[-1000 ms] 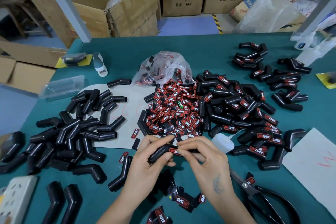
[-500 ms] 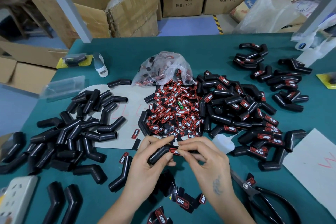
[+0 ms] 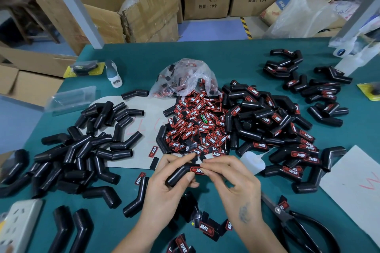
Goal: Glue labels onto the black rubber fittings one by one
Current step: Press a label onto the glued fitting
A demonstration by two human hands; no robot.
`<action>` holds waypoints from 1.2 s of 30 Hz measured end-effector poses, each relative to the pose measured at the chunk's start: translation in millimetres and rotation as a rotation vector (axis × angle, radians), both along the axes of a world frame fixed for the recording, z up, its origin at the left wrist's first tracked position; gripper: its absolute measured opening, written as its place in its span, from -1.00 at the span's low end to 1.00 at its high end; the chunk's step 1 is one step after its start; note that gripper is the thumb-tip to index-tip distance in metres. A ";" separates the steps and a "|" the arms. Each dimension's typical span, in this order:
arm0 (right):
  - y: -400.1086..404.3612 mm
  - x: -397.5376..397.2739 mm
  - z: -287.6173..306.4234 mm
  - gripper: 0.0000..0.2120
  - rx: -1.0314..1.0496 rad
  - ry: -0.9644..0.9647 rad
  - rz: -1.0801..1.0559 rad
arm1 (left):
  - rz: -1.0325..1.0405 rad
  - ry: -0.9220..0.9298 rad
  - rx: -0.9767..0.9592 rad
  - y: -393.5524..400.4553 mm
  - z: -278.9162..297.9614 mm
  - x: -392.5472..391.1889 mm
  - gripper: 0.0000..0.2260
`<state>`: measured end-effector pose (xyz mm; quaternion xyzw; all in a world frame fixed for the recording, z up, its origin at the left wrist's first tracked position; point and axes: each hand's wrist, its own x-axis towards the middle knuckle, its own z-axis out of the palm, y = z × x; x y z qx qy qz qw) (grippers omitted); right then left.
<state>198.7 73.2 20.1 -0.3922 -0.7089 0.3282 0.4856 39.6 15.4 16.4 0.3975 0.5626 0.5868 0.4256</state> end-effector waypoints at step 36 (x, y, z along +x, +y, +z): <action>-1.9 -3.5 6.9 -0.57 -0.647 0.339 0.132 | 0.054 -0.090 0.052 -2.3 -1.9 2.1 -0.68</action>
